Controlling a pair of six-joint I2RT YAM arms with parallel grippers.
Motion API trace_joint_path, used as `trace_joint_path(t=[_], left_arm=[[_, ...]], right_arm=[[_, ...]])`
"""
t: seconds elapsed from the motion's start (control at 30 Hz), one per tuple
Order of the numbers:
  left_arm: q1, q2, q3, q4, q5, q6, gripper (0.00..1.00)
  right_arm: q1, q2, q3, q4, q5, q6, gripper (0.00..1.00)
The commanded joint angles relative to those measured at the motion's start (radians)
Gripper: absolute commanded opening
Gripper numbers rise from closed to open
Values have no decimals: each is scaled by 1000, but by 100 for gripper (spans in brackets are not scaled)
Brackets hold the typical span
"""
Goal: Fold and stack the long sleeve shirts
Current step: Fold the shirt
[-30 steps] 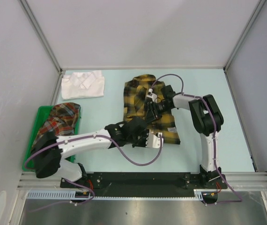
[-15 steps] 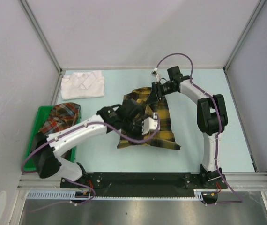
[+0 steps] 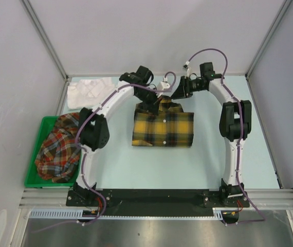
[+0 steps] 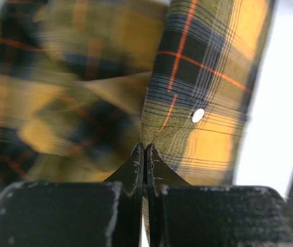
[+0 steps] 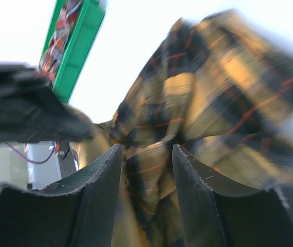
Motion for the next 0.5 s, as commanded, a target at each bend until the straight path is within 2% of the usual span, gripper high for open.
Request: trace_joint_path(t=[0.0,0.13,0.33,0.47], left_arm=[[70,161,197,-75,52,88,0],[97,214,211,35,5,90,0],[106,258,205,187,-24,89,3],[110,249,171,250,-32,119,4]], right_arm=[[-38,57,112,-19,1,22,51],[-60,92,160,-12,10,52,57],[-60,80,117,12,20,57,74],[-60,69,76,-46,61,-30,82]])
